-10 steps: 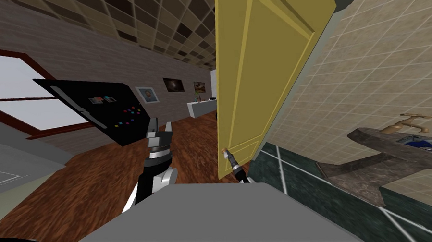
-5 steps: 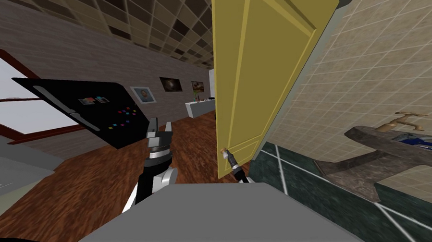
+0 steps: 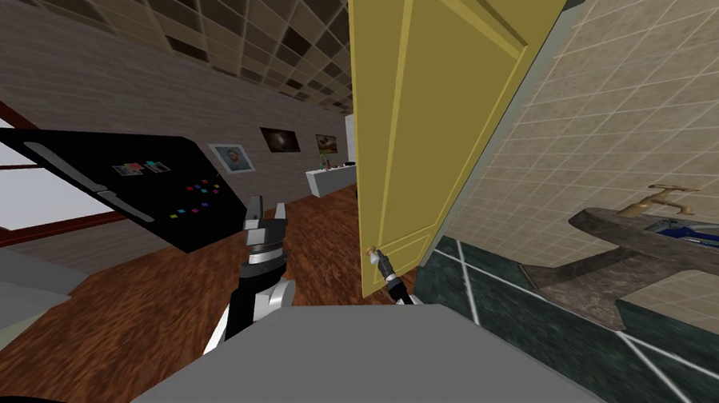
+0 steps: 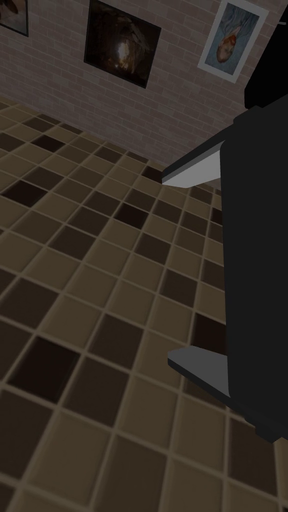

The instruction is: Push the door open

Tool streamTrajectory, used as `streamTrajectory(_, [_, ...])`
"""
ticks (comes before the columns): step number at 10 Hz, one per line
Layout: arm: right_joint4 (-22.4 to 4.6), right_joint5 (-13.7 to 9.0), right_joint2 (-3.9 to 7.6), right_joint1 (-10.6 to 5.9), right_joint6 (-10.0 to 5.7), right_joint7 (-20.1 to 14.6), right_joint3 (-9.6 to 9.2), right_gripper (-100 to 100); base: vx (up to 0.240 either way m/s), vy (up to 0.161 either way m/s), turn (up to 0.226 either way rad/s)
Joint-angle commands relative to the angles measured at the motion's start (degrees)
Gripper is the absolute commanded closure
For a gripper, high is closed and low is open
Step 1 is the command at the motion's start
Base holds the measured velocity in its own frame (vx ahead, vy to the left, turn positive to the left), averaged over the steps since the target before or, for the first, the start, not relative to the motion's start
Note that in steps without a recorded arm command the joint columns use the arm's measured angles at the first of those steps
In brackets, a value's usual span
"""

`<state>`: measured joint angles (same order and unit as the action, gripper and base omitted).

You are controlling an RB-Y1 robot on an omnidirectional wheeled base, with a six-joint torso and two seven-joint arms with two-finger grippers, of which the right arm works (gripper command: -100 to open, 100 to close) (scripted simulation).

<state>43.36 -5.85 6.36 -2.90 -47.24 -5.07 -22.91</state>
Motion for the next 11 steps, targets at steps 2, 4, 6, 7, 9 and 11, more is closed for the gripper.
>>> streamTrajectory(2, [0.4, -1.4, -0.26, -0.55, 0.07, -4.2, -0.63, 100, 0.048, 0.031, -0.038])
streamTrajectory(4, [0.1, -2.3, -0.39, -0.82, 0.09, -6.9, -1.07, 100, 0.035, 0.026, -0.034])
streamTrajectory(6, [-0.1, -3.2, -0.52, -1.1, 0.1, -9.3, -1.52, 100, 0.055, 0.044, -0.06])
streamTrajectory(7, [-0.4, -4.1, -0.65, -1.37, 0.11, -11.3, -1.95, 100, 0.039, 0.023, -0.038])
streamTrajectory(9, [-0.6, -4.9, -0.8, -1.64, 0.12, -14.0, -2.38, 100, 0.041, 0.023, -0.032])
streamTrajectory(11, [-0.9, -5.8, -0.94, -1.91, 0.14, -16.5, -2.81, 100, 0.046, 0.034, -0.048])
